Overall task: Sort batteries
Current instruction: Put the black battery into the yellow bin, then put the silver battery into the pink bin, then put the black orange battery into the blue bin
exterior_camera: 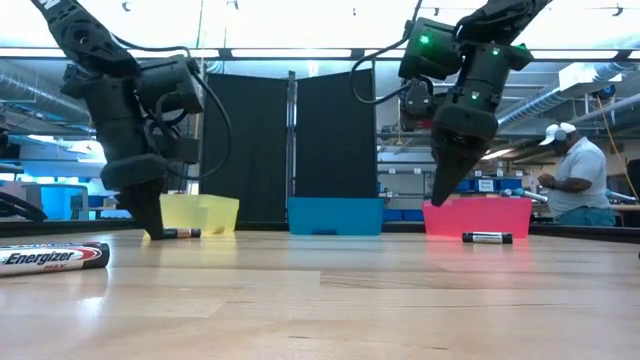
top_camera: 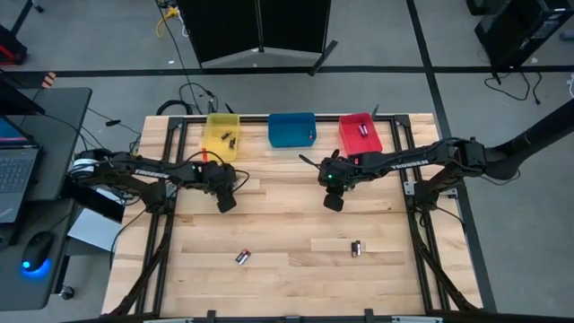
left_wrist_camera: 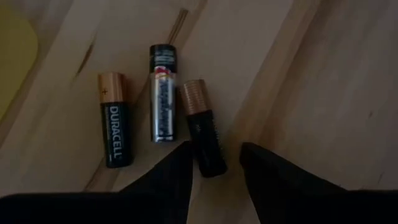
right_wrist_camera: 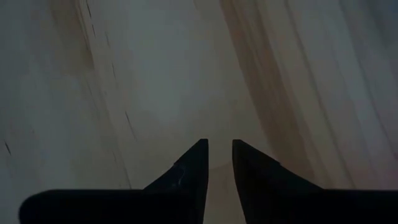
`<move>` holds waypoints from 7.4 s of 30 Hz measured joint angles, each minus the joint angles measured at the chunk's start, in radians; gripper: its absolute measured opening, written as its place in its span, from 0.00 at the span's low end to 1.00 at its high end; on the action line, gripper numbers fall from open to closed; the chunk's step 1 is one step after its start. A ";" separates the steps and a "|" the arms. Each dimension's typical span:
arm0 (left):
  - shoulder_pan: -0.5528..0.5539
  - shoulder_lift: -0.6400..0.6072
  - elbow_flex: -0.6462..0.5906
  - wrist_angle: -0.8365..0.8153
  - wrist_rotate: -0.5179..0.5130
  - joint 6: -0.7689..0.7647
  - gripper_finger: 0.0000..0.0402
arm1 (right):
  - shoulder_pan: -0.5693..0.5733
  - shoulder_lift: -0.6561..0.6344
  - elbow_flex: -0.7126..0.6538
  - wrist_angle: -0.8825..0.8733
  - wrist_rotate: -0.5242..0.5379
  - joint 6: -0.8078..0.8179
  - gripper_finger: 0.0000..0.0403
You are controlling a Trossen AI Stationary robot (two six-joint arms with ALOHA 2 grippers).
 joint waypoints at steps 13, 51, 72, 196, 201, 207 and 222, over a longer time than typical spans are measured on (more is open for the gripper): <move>-0.001 0.003 -0.002 0.031 0.011 -0.002 0.18 | 0.000 0.000 0.000 0.012 0.000 0.000 0.19; 0.683 0.201 0.317 -0.078 0.082 0.221 0.11 | 0.083 0.000 0.000 0.023 0.000 -0.007 0.06; 0.697 0.306 0.375 -0.086 0.130 0.235 0.18 | 0.083 0.000 0.000 0.038 0.004 0.010 0.06; 0.238 -0.121 -0.007 0.807 0.179 0.235 0.31 | -0.806 0.114 0.121 -0.033 0.047 0.029 0.14; 0.238 -0.121 -0.007 0.807 0.179 0.235 0.31 | -0.820 0.114 0.069 0.040 0.023 0.029 0.14; 0.238 -0.121 -0.007 0.807 0.179 0.235 0.31 | -0.839 0.115 0.045 0.086 0.020 0.029 0.15; 0.205 -0.121 -0.007 0.806 0.180 0.265 0.31 | -0.843 0.115 0.062 0.083 0.015 -0.011 0.27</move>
